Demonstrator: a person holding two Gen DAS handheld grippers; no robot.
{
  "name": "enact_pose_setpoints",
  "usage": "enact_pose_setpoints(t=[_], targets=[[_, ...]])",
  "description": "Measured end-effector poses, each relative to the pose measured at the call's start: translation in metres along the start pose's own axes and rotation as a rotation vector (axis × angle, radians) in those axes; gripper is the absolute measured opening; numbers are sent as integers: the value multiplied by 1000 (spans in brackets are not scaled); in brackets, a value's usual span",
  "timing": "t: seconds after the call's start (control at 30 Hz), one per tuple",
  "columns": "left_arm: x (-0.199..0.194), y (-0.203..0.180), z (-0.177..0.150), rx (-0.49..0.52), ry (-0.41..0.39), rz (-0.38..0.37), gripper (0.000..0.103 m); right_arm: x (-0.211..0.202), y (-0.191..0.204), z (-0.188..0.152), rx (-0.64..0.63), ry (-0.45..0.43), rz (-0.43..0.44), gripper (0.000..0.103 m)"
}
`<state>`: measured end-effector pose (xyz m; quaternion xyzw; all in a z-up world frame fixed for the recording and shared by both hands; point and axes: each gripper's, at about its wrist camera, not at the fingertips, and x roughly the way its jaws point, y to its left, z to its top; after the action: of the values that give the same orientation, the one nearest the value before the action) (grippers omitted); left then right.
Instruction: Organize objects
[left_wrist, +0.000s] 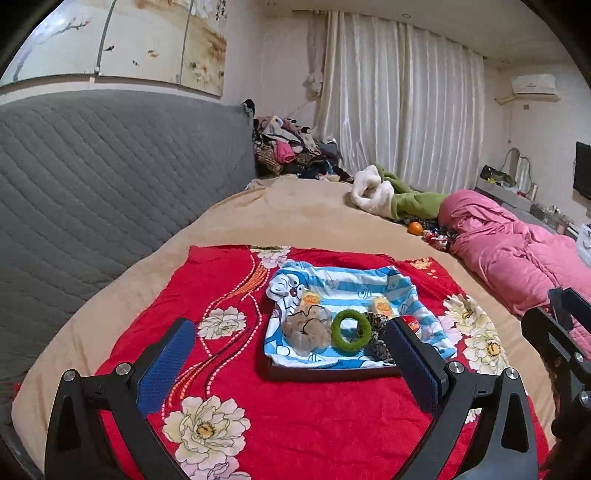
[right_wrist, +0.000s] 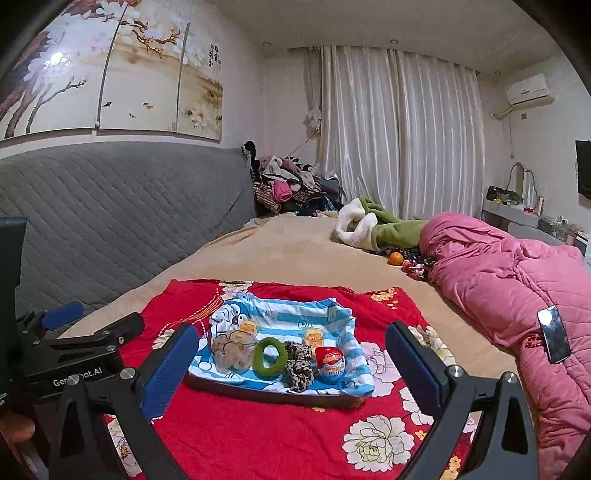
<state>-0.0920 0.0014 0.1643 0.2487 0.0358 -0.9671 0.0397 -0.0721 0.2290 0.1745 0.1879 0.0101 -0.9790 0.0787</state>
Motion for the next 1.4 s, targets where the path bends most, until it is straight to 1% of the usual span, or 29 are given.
enact_pose_setpoints(t=[0.17,0.4,0.6,0.77,1.03,1.4], targets=[[-9,1,-5,2,-7,1,102,-11,2,-2,-3,-3,-5,102],[-19,3,-14,3,-20,-17,102,-21,4,-9,-3,2,-17,102],[-22,6,-25,-4,-1,-25,102,-24,3,-17,3,17,-23,102],[-20,6,-34,3,6,-19,102,-27,3,-23,-5,22,-27,102],[-11,4,-50,20,39,-17,102,-24,7,-36,-17,44,-35,102],[-2,10,-63,11,55,-5,102,-20,9,-46,-16,57,-30,102]])
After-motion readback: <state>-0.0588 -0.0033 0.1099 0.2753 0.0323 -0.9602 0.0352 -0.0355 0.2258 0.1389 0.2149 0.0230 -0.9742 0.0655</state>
